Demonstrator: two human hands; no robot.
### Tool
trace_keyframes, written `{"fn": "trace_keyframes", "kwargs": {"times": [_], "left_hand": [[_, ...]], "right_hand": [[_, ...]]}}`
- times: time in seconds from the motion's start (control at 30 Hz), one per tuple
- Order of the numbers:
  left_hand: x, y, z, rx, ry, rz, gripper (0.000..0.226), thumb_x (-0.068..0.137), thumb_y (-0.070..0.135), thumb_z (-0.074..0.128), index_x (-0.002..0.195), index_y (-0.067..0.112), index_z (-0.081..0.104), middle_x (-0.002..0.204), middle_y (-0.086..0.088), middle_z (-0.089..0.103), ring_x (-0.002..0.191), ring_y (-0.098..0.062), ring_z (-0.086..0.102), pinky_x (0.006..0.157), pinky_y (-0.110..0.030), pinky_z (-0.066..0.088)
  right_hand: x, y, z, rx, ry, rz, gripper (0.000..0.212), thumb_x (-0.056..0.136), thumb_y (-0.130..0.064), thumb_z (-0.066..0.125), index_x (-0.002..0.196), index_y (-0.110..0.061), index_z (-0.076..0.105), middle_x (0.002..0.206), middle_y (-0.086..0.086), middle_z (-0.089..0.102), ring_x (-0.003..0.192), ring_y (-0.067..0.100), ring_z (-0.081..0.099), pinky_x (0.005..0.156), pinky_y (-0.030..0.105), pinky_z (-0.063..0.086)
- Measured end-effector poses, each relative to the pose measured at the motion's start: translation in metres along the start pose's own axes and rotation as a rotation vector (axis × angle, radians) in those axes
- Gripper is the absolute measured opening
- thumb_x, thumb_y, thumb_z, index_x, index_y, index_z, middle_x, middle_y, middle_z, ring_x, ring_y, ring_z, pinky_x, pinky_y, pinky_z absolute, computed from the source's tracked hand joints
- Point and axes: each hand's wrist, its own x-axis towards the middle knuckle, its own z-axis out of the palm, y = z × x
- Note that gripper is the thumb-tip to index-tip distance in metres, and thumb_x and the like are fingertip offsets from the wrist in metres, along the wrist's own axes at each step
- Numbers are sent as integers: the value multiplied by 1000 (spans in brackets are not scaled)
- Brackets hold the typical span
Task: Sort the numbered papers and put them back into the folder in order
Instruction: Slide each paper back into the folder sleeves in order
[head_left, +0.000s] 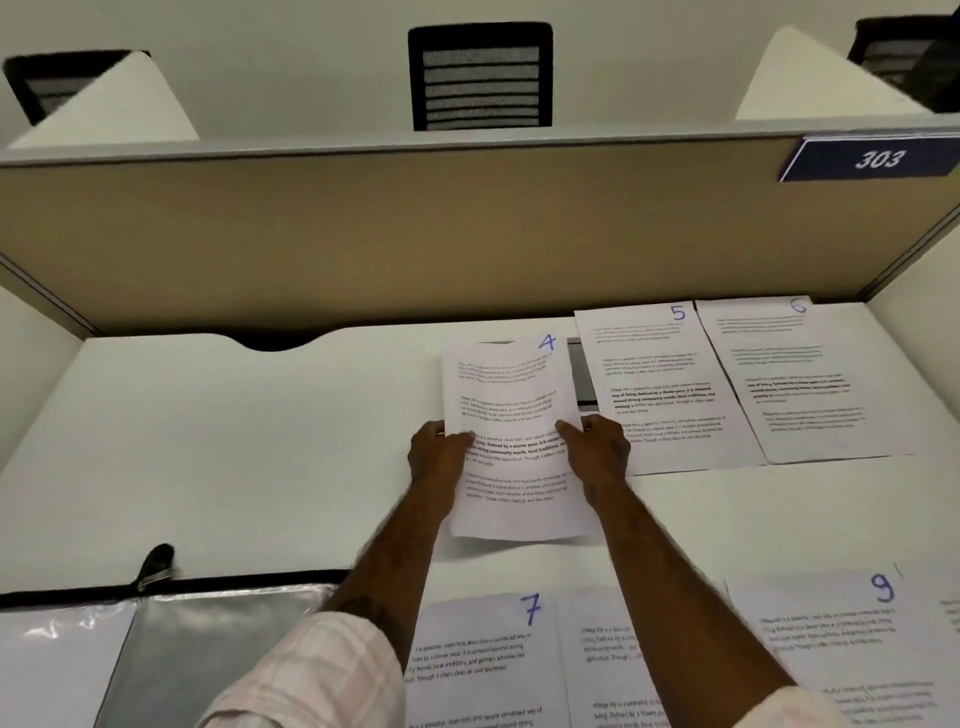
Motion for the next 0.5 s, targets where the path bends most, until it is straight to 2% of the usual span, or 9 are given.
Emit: {"fn": "trace_keyframes", "kwargs": {"times": [0.03, 0.1, 0.17, 0.23, 0.33, 0.4, 0.5], "left_hand": [[-10, -1, -6, 37, 0, 32, 28, 80, 23, 74, 105, 13, 67, 99, -4, 73, 88, -24, 71, 85, -45, 58], [-30, -1, -19, 142, 45, 109, 23, 89, 28, 68, 100, 8, 68, 97, -5, 73, 87, -23, 69, 84, -39, 58], [-58, -3, -36, 266, 91, 204, 22, 91, 29, 66, 96, 8, 68, 94, -3, 72, 85, -21, 68, 81, -36, 56], [-85, -7, -55, 361, 126, 280, 20, 91, 29, 67, 89, 9, 68, 87, -1, 70, 80, -19, 66, 76, -32, 55], [-117, -16, -79, 353, 172, 292, 20, 88, 27, 70, 81, 9, 67, 81, -2, 69, 76, -20, 66, 70, -29, 53], [-137, -22, -96, 321, 198, 290, 20, 86, 28, 73, 81, 9, 69, 80, -3, 70, 76, -22, 67, 72, -33, 55], [-164, -29, -122, 262, 209, 299, 22, 85, 29, 74, 81, 8, 69, 77, -1, 70, 71, -17, 66, 59, -24, 48]], "right_hand": [[-11, 0, -6, -17, 0, -23, 28, 92, -28, 65, 103, -2, 67, 105, 10, 70, 80, 18, 56, 78, 26, 46], [-33, 0, -17, -26, 5, -65, 26, 93, -28, 64, 98, -2, 66, 98, 9, 69, 76, 16, 56, 74, 26, 44], [-62, 1, -28, -36, 5, -109, 25, 94, -29, 62, 91, -4, 64, 88, 4, 65, 71, 14, 54, 69, 22, 41], [-92, 6, -36, -45, 11, -150, 26, 94, -29, 61, 78, -8, 60, 78, 1, 62, 62, 10, 53, 57, 17, 37], [-135, 14, -42, -69, 22, -188, 37, 94, -28, 61, 61, -17, 49, 61, -7, 54, 54, 3, 48, 50, 13, 30], [-161, 20, -44, -77, 23, -199, 36, 93, -26, 64, 60, -16, 50, 62, -7, 55, 54, 3, 48, 50, 13, 31], [-194, 26, -41, -44, 8, -185, 19, 87, -22, 70, 77, -8, 64, 80, 3, 67, 66, 13, 58, 60, 20, 42]]}}
